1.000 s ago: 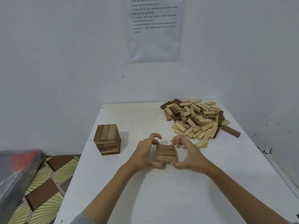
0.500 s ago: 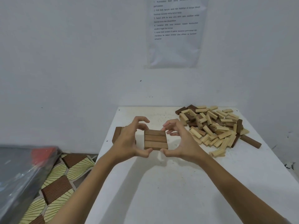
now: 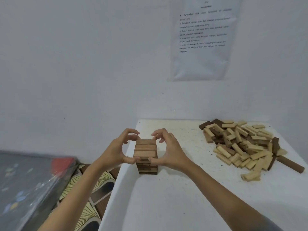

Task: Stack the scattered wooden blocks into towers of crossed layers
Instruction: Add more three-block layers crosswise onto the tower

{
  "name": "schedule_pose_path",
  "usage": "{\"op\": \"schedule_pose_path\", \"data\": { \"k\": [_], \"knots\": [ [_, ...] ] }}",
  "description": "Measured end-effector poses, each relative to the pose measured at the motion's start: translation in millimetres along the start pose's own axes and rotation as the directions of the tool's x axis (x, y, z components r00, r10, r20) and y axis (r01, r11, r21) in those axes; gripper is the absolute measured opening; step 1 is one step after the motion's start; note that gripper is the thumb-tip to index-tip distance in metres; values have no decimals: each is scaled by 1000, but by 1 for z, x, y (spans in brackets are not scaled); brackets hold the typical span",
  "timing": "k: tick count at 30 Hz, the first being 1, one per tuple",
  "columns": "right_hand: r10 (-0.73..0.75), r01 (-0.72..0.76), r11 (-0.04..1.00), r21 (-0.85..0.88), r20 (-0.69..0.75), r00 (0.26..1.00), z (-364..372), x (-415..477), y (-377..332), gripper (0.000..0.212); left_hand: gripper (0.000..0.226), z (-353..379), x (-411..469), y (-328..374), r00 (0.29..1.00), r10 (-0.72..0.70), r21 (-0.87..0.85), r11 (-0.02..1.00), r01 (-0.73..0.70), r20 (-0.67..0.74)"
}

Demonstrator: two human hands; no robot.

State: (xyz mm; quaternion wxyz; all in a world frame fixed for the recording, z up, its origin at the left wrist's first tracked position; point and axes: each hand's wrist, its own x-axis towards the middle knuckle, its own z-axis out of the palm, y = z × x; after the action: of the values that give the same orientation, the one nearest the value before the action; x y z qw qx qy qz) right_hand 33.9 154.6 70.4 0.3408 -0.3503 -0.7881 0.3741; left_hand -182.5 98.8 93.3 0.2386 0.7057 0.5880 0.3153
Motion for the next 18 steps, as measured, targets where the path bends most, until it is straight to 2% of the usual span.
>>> {"op": "schedule_pose_path", "data": {
  "k": [6,18],
  "knots": [
    [27,-27,998,-48,0,1000,9,11,2,64,77,-2,7,-17,999,-48,-20,999,48,9],
    [95,-94,995,-38,8,995,9,8,15,65,76,4,13,-30,997,-63,-45,997,65,32]
  ]
}}
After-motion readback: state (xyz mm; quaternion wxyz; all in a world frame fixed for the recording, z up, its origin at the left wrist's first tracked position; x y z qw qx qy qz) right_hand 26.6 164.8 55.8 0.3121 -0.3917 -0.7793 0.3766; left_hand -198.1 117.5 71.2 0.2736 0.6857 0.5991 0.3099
